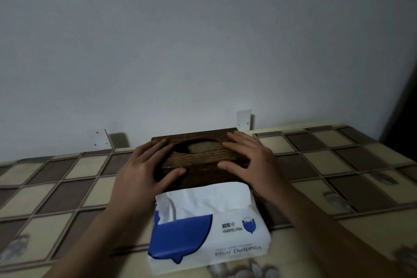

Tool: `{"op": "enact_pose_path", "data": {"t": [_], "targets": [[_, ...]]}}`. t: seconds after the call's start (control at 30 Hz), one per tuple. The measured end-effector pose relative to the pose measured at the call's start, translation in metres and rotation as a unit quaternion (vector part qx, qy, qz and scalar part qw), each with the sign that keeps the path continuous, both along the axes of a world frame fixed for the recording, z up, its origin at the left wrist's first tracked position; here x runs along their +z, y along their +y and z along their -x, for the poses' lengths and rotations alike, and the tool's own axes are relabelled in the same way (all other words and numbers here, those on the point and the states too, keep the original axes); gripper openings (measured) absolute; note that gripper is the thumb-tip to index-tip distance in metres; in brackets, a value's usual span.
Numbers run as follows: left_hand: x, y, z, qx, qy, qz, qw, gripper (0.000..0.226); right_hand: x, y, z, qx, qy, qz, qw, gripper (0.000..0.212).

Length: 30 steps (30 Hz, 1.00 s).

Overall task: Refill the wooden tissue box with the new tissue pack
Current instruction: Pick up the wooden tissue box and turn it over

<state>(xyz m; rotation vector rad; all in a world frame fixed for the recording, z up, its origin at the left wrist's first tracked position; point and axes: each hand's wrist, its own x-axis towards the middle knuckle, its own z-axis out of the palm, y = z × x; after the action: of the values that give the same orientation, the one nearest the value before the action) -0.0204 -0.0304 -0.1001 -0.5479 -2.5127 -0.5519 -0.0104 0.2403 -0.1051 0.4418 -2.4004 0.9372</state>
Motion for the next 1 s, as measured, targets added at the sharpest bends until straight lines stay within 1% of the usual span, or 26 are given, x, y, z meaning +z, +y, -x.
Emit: {"op": "enact_pose_path", "data": {"t": [0.13,0.2,0.27,0.33,0.4,0.43,0.57,0.6,0.67,0.7,0.73,0.8,0.83,0.93,1.0], "targets": [[-0.006,-0.003,-0.004,-0.021,0.02,-0.053,0.998,0.067,-0.006,0.003,0.001,0.004,0.007,0.01,1.0,0.065],[-0.008,-0.004,-0.006,-0.022,0.011,-0.077,0.997,0.065,-0.008,0.005,-0.001,0.004,-0.005,0.024,1.0,0.07],[-0.011,-0.009,-0.005,-0.024,-0.021,-0.129,0.991,0.075,-0.01,0.008,-0.003,0.005,-0.022,0.051,0.998,0.078],[-0.015,-0.016,-0.004,-0.031,-0.068,-0.183,0.98,0.089,-0.013,0.013,-0.005,-0.005,-0.058,0.089,0.994,0.092],[-0.017,-0.022,-0.003,-0.039,-0.108,-0.18,0.977,0.096,-0.013,0.019,-0.007,-0.006,-0.116,0.125,0.985,0.103],[-0.018,-0.026,-0.001,-0.039,-0.121,-0.166,0.978,0.099,-0.013,0.021,-0.008,0.002,-0.138,0.127,0.982,0.1],[-0.022,-0.036,0.003,-0.046,-0.158,-0.137,0.977,0.096,-0.017,0.023,-0.007,0.019,-0.178,0.104,0.978,0.052],[-0.022,-0.038,0.002,-0.049,-0.161,-0.119,0.979,0.091,-0.018,0.023,-0.006,0.018,-0.187,0.104,0.977,0.044],[-0.019,-0.04,-0.001,-0.042,-0.149,-0.078,0.985,0.065,-0.02,0.023,-0.005,0.021,-0.199,0.096,0.975,0.032],[-0.017,-0.041,-0.001,-0.032,-0.14,-0.058,0.988,0.051,-0.021,0.024,-0.005,0.024,-0.203,0.09,0.975,0.029],[-0.015,-0.042,-0.002,-0.022,-0.134,-0.041,0.99,0.042,-0.021,0.025,-0.006,0.023,-0.205,0.087,0.974,0.026],[-0.013,-0.043,-0.004,-0.014,-0.131,-0.019,0.991,0.032,-0.022,0.026,-0.005,0.017,-0.201,0.084,0.976,0.021],[-0.014,-0.044,-0.004,-0.016,-0.128,-0.013,0.992,0.03,-0.022,0.027,-0.005,0.015,-0.198,0.078,0.977,0.02],[-0.019,-0.045,-0.002,-0.025,-0.123,0.001,0.992,0.046,-0.022,0.028,-0.005,0.013,-0.196,0.059,0.979,0.019],[-0.022,-0.046,0.0,-0.026,-0.117,0.002,0.993,0.05,-0.022,0.028,-0.005,0.016,-0.202,0.068,0.977,0.024]]}}
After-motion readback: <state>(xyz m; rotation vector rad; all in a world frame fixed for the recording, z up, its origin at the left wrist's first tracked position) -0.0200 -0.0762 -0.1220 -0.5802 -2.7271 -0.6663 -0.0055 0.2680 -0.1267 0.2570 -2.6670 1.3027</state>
